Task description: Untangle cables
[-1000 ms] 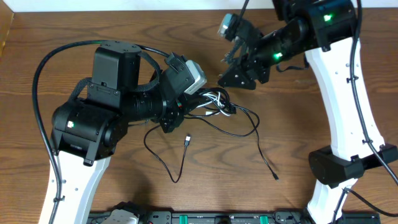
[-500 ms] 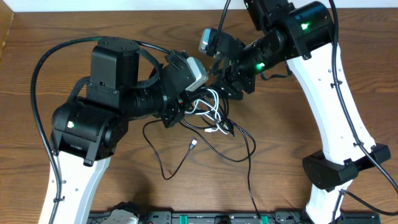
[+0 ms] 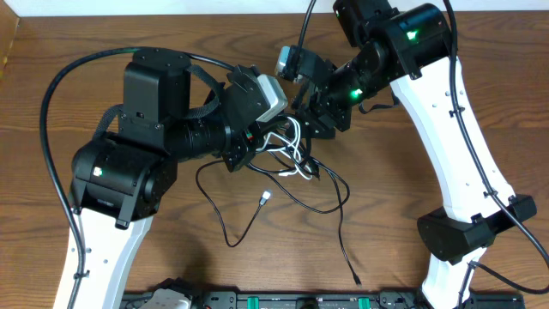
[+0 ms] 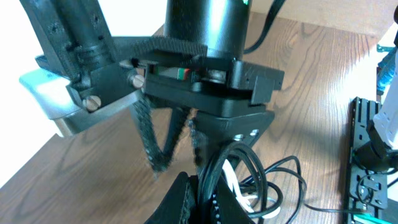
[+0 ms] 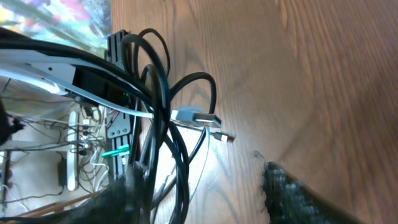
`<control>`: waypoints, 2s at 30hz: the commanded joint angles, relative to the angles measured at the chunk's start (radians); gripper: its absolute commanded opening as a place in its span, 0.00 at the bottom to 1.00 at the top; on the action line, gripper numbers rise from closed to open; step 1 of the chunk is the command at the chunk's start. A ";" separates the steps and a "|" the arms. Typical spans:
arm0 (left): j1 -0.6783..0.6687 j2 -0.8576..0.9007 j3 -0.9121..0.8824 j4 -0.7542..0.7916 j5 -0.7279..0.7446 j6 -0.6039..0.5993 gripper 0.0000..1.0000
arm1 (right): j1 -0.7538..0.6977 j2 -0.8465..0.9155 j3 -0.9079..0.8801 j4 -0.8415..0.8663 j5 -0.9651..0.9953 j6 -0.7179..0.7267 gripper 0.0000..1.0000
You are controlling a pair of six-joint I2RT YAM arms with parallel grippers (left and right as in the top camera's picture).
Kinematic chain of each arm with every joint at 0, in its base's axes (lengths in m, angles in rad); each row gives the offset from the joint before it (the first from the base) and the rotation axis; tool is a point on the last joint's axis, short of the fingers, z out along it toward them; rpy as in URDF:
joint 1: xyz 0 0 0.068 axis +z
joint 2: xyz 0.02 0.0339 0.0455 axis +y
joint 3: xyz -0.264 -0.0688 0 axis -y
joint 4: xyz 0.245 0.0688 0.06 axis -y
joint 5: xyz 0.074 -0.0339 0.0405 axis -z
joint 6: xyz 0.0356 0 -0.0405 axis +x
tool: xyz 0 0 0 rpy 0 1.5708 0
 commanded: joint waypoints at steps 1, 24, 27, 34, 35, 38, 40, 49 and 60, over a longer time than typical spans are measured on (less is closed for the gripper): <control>0.000 -0.005 0.003 0.021 -0.002 0.010 0.08 | 0.013 -0.007 -0.006 -0.006 -0.032 -0.002 0.39; 0.000 -0.116 0.003 -0.012 -0.130 0.006 0.08 | -0.212 -0.007 -0.007 0.065 0.081 0.064 0.01; 0.000 -0.140 0.003 -0.029 -0.183 0.005 0.08 | -0.257 -0.007 -0.008 0.065 0.081 0.064 0.01; 0.000 -0.180 0.003 -0.053 -0.268 0.002 0.08 | -0.351 -0.007 -0.007 0.069 0.081 0.064 0.01; 0.000 -0.185 0.003 -0.055 -0.275 0.003 0.08 | -0.368 -0.007 -0.007 0.069 0.081 0.064 0.01; 0.001 -0.195 0.003 -0.057 -0.279 0.003 0.08 | -0.403 -0.007 -0.008 0.068 0.069 0.064 0.01; 0.001 -0.197 0.003 -0.056 -0.279 0.003 0.08 | -0.422 -0.007 -0.008 0.068 0.058 0.064 0.01; 0.001 -0.199 0.003 -0.058 -0.327 0.003 0.08 | -0.494 -0.007 -0.007 0.081 0.077 0.066 0.24; 0.001 -0.179 0.003 -0.054 -0.356 -0.104 0.08 | -0.437 -0.007 -0.007 0.067 -0.065 0.003 0.88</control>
